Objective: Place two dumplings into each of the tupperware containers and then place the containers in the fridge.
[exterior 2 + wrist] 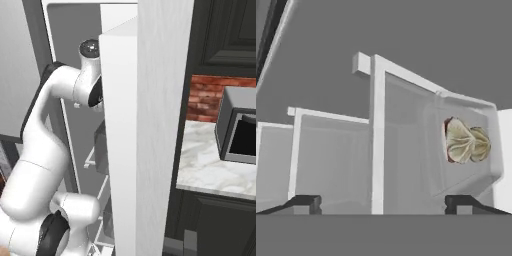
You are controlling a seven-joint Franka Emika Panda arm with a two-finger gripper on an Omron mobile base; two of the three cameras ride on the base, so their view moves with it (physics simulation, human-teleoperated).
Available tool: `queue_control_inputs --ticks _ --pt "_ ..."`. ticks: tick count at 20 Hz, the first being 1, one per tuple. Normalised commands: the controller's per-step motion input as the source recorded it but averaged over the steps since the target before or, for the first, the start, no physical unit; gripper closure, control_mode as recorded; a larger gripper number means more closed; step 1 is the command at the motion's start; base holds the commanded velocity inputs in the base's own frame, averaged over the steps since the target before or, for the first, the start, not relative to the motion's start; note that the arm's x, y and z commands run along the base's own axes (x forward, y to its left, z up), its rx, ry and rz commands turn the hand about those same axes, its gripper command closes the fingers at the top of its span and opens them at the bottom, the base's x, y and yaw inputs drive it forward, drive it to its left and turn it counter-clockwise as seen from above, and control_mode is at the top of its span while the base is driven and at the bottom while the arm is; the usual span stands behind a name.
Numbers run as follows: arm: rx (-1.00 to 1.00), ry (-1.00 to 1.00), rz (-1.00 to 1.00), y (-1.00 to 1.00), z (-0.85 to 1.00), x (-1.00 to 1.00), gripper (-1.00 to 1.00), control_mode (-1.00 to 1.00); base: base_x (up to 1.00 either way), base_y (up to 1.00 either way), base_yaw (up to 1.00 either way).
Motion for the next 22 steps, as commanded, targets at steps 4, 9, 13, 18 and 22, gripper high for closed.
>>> queue_control_inputs --ticks 4,9,13,18,22 --pt "-0.01 0.17 -0.28 0.40 0.38 -0.82 -1.00 -1.00 0.00 0.00 0.00" --pt "0.02 0.23 -0.41 0.20 0.04 -0.63 -1.00 -1.00 0.00 0.00 0.00" --pt "0.24 0.23 -0.46 -0.25 0.00 -0.76 -1.00 -1.00 0.00 0.00 0.00" --pt "0.28 0.19 -0.43 -0.30 -0.18 -0.90 -1.00 -1.00 0.00 0.00 0.00" --pt "0.08 0.04 -0.43 0.14 -0.69 -0.83 -1.00 -1.00 0.00 0.00 0.00"
